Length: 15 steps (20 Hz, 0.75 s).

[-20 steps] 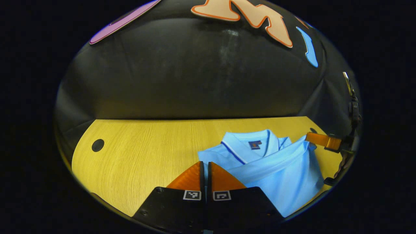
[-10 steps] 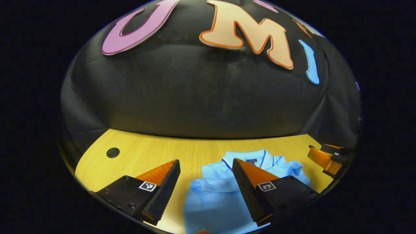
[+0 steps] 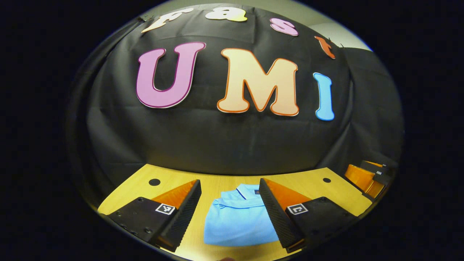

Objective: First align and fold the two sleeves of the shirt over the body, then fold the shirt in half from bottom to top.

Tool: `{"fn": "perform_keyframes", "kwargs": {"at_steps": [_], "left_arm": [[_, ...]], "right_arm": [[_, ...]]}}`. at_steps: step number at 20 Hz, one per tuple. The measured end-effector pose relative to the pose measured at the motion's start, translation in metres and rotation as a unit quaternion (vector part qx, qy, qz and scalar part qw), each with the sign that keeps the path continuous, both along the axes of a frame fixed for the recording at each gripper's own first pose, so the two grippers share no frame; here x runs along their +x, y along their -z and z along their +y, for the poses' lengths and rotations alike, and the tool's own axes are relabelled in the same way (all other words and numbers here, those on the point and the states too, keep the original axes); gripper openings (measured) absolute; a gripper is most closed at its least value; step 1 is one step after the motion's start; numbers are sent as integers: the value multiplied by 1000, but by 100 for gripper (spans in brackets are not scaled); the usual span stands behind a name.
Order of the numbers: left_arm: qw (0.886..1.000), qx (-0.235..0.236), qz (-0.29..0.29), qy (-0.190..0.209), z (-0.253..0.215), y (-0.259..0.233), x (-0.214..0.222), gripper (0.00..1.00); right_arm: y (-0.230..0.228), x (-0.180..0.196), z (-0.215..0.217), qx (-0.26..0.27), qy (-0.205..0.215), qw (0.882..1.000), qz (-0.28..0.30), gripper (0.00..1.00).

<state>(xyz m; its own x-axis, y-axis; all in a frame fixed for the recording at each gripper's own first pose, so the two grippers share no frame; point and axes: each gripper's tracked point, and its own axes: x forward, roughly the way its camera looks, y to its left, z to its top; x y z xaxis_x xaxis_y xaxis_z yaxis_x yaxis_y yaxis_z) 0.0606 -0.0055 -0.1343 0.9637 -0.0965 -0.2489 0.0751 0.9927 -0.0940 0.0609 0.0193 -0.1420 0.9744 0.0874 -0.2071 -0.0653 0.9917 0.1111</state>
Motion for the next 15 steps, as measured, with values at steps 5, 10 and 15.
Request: {"fn": "perform_keyframes", "kwargs": {"at_steps": [5, 10, 15], "left_arm": [[999, 13, -41, -1, -9, -50, -67, 95], [999, 17, -49, -5, -20, -70, -120, 95], [998, 15, -63, 12, -39, -86, -142, 95]], "right_arm": [[-42, -65, -14, -18, -13, 999, -33, 99], [-62, -130, -17, -1, -40, 998, -38, 100], [-91, -148, -23, -12, -41, 997, -60, 100]]}}
